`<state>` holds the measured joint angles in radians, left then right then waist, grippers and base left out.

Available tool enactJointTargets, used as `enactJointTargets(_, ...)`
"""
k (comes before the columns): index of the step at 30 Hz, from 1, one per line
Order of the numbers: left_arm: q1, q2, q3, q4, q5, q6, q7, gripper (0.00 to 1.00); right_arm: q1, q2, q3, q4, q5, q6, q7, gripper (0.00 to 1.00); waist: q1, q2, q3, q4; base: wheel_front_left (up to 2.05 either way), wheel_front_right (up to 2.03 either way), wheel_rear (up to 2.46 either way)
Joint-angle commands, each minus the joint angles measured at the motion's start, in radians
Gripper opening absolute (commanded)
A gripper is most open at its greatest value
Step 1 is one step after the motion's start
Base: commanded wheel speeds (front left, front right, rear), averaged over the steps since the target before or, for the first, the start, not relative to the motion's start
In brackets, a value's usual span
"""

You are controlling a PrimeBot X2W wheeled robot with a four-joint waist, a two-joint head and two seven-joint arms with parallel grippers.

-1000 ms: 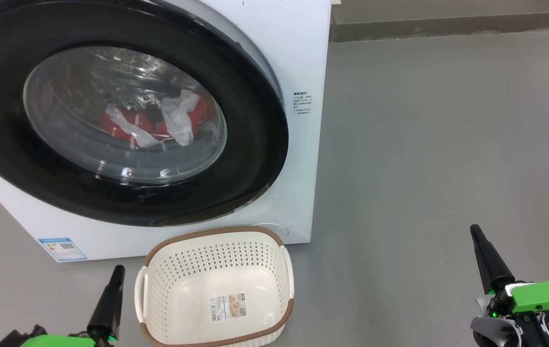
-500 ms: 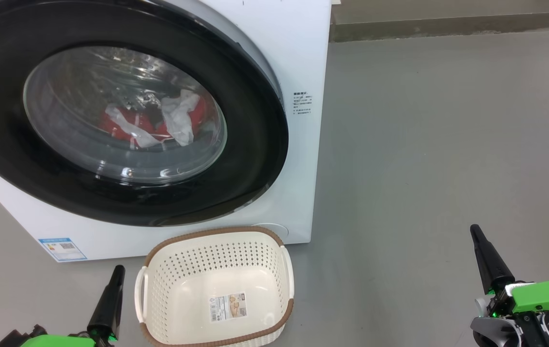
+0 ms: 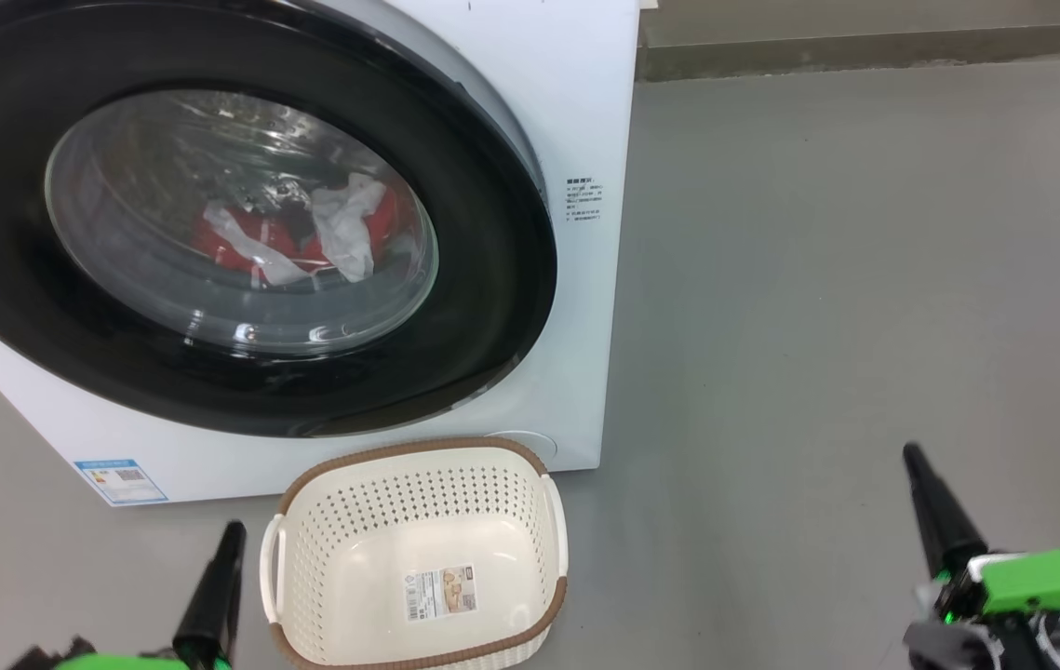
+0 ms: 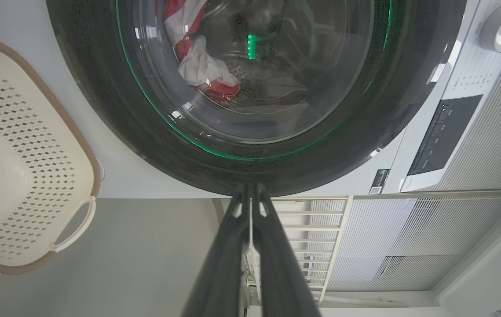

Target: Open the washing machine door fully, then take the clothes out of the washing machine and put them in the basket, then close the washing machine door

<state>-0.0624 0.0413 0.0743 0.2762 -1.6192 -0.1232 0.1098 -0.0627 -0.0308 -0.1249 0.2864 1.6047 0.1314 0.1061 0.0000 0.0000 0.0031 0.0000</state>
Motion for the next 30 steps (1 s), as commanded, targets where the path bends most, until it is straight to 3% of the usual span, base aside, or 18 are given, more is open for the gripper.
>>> enactJointTargets(1, 0.001, 0.0, 0.0, 0.002, 0.0, 0.0, 0.0, 1.0, 0.001, 0.001, 0.0, 0.003, 0.0, 0.0, 0.0, 1.0, 0.0, 0.0, 0.0, 0.0, 0.0, 0.0, 0.0)
enactJointTargets(9, 0.015, -0.002, -0.006, 0.003, 0.011, 0.0, -0.02, 1.0, 0.014, 0.004, 0.015, 0.012, -0.007, 0.0, -0.019, 1.0, 0.0022, 0.0, 0.0, 0.002, 0.0, 0.0, 0.0)
enactJointTargets(12, 0.018, -0.001, -0.007, -0.003, 0.025, 0.0, -0.029, 1.0, 0.017, -0.001, 0.023, 0.011, -0.025, 0.0, -0.029, 1.0, 0.0007, 0.0, 0.0, 0.004, 0.0, 0.0, 0.0)
enactJointTargets(30, 0.029, 0.0, 0.006, -0.047, 0.252, -0.001, -0.082, 1.0, 0.026, -0.017, 0.058, -0.01, -0.147, 0.0, -0.082, 1.0, 0.0, 0.0, 0.009, 0.011, 0.0, 0.0, 0.0)
